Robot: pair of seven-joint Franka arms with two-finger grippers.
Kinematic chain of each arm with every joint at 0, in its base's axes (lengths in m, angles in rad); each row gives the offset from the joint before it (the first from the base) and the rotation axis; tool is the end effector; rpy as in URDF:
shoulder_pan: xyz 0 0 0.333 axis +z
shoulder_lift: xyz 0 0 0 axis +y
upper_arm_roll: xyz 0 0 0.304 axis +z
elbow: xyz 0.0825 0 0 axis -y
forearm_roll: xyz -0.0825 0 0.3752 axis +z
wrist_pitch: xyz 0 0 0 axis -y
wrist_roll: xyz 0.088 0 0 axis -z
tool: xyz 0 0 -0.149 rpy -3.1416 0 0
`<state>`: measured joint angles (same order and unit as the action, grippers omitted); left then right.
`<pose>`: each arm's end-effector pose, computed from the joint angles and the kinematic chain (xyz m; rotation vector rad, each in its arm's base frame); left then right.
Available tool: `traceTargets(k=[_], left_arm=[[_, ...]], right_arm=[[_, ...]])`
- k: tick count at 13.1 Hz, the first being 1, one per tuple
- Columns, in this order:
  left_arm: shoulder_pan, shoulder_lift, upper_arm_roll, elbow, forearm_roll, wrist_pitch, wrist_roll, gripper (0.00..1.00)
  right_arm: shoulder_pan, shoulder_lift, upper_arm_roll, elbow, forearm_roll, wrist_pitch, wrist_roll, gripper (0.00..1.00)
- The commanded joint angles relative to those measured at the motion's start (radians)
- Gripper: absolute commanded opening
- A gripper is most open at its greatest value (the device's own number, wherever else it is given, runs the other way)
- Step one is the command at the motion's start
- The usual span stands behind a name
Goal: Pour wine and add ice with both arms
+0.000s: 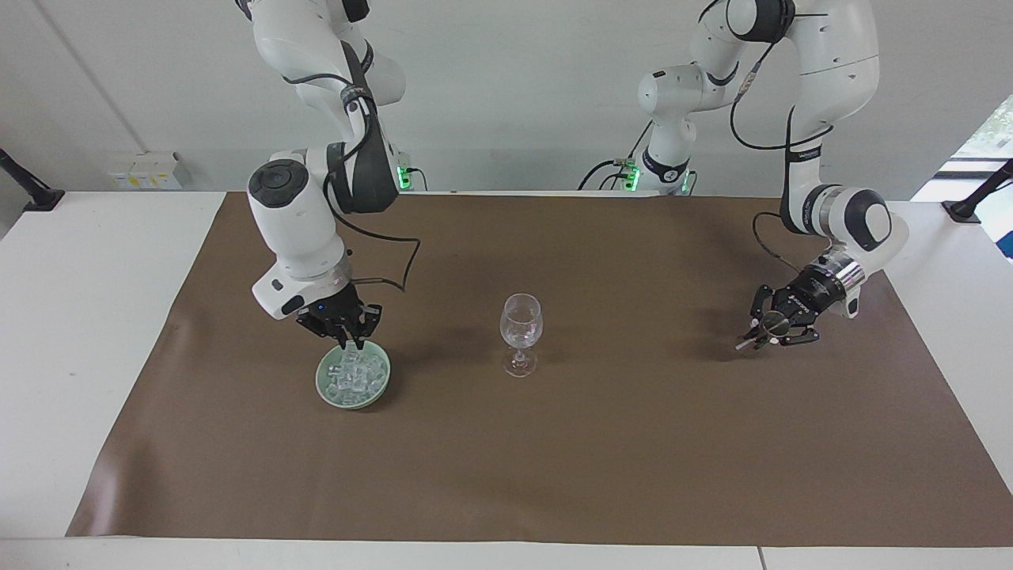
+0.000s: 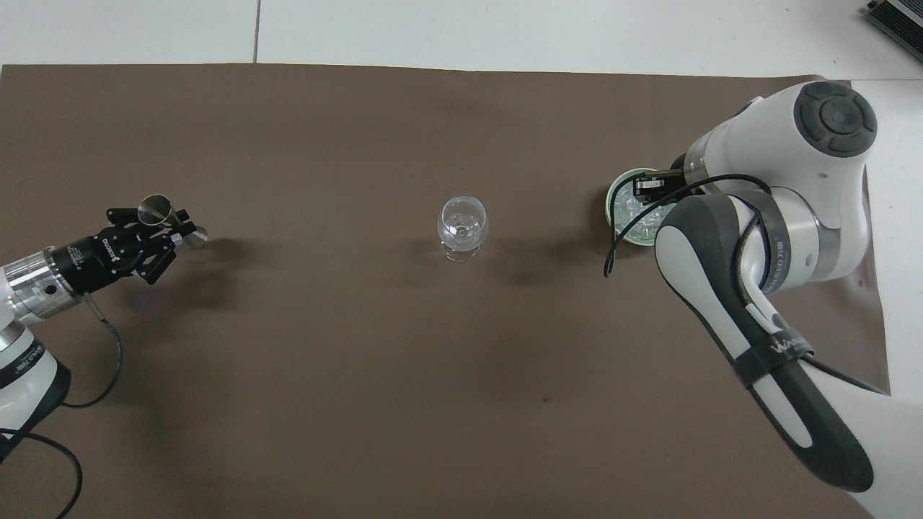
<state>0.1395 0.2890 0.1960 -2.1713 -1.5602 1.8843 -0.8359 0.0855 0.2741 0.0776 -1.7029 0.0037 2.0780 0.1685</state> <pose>0.5537 0.0714 0.2565 0.8777 1.7424 -0.7854 0.6334 0.1014 0.3920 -3.0974 0.0170 -0.1495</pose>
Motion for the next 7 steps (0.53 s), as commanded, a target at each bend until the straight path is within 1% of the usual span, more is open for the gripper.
traceTargets(k=[1,5,7], left_arm=[[0.017,0.028,0.025,-0.008,-0.027,-0.069,0.089,0.0],[0.015,0.032,0.026,-0.039,-0.075,-0.087,0.165,0.0],[0.012,0.029,0.026,-0.064,-0.1,-0.082,0.208,0.0]], right_arm=[[-0.006,-0.004,0.037,0.069,0.057,-0.051,0.003,0.0],[-0.001,-0.003,0.14,0.141,0.049,-0.076,0.159,0.0],[0.048,0.002,0.151,0.158,0.039,-0.069,0.195,0.0]])
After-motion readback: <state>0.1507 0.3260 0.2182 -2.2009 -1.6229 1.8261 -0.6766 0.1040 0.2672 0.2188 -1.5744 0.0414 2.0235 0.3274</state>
